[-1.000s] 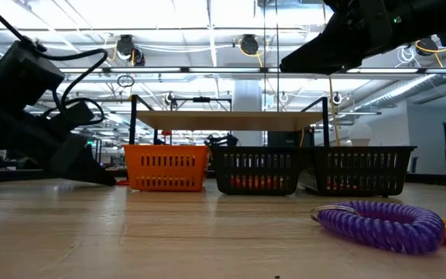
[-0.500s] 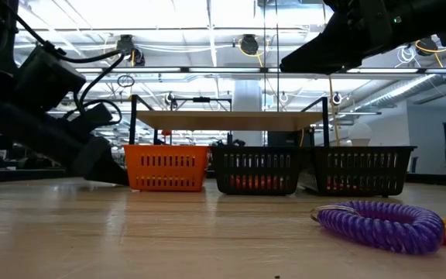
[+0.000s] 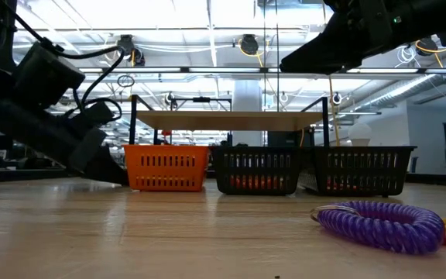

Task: Pick & Place Office Desk Supplies
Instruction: Put the red rubber band into the right black bin

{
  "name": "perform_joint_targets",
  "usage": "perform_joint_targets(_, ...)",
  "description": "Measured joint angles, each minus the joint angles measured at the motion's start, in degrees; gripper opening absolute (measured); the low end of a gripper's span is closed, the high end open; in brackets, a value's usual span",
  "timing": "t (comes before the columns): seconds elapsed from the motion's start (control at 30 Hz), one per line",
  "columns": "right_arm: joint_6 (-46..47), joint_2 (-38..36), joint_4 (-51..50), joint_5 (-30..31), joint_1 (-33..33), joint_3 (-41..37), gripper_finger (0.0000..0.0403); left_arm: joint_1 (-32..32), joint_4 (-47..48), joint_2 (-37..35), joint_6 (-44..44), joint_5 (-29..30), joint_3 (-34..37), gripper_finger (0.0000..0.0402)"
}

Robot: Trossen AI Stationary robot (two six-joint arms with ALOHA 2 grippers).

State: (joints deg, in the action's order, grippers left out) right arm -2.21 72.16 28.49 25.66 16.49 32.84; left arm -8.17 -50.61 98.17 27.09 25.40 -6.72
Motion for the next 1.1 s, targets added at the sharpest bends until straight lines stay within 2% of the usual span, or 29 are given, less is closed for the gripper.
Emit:
perform_joint_targets(0.13,0.01,0.0,0.0,-0.11,-0.02,0.0,0.015,-0.7,0.68,-2.93,-0.2,-3.9,0.0,0.0003)
perform_joint_targets(0.3,0.01,-0.02,0.24,-0.19,0.11,0.0,0.015,-1.89,7.59,-8.32,0.5,-4.65,-0.04,0.0002)
perform_joint_targets(0.67,-0.27,-0.04,4.94,-0.41,1.25,0.0,0.015,-7.15,25.82,-24.55,3.48,0.4,0.13,0.0001)
perform_joint_targets(0.9,-1.76,-0.04,6.95,-0.41,1.64,0.0,0.015,-11.14,25.81,-34.0,1.89,4.78,-0.33,0.0001)
perform_joint_targets(1.1,-1.58,-0.04,7.06,-0.41,1.64,0.0,0.015,-13.72,25.73,-39.91,-7.9,7.98,-5.1,0.0)
